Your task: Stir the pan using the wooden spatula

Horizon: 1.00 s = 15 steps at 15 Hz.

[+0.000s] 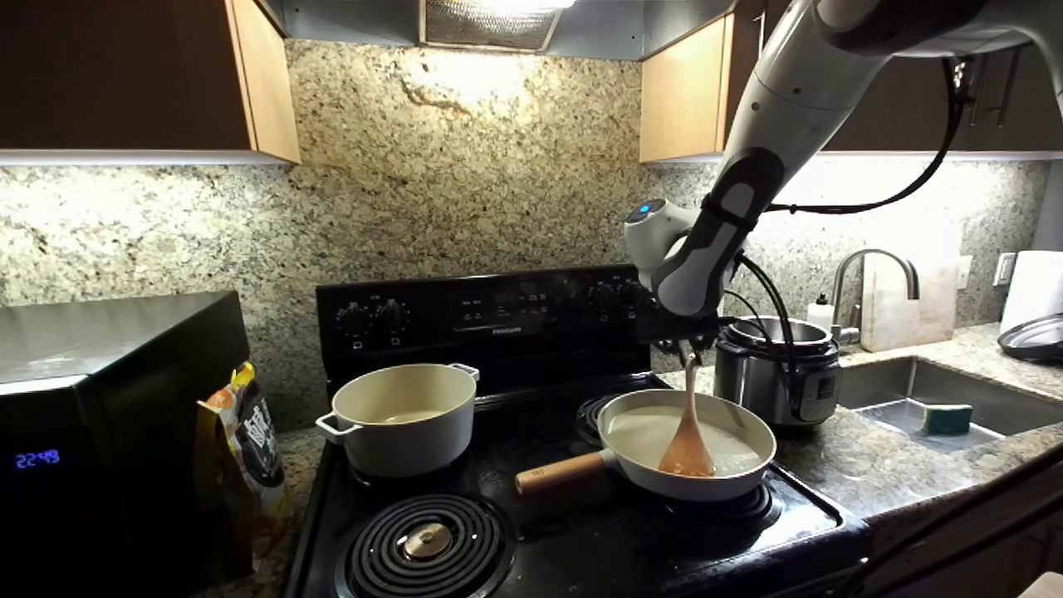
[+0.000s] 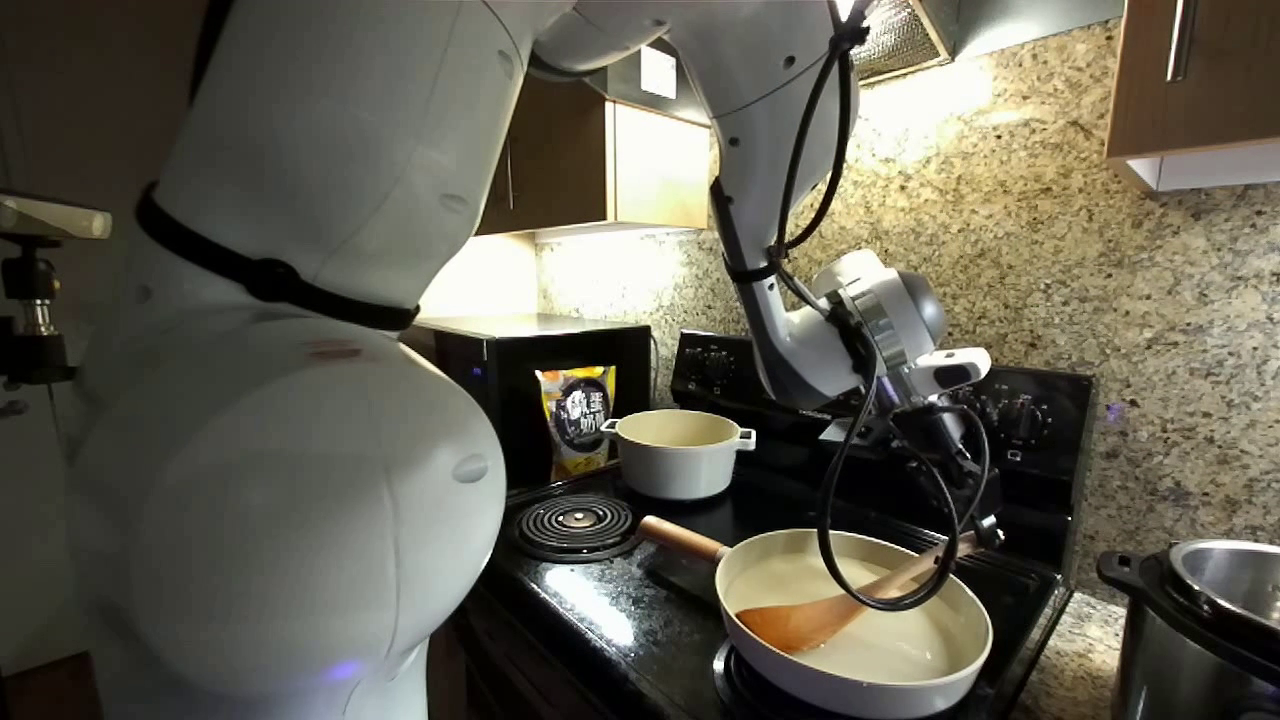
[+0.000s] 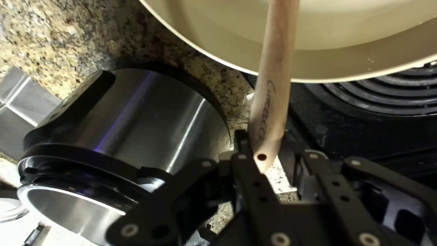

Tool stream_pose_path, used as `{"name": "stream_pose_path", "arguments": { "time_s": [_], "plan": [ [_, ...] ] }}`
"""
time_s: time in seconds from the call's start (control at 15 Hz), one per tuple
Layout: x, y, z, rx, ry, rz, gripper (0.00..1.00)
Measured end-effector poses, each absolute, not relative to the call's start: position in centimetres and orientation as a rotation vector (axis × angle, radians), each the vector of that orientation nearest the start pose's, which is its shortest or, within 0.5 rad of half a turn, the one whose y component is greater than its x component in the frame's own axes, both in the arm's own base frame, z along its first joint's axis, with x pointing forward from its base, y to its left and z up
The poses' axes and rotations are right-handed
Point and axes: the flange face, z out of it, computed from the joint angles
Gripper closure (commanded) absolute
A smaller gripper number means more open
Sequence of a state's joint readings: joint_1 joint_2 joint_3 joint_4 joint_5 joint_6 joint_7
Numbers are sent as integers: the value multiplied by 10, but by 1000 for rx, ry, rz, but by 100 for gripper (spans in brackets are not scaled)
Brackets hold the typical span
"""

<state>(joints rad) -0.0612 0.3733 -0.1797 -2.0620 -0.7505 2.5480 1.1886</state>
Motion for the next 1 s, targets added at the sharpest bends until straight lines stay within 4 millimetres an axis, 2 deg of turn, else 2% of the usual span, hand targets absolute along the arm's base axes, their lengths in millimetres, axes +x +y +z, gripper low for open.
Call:
{"name": "stream_pose_path", "arguments": {
  "time_s": [0.47,1.0],
  "plan": [
    [586,-146,256,-3203,1287,-416,93],
    [586,-161,257,-3157,1230,-331,93]
  ]
}}
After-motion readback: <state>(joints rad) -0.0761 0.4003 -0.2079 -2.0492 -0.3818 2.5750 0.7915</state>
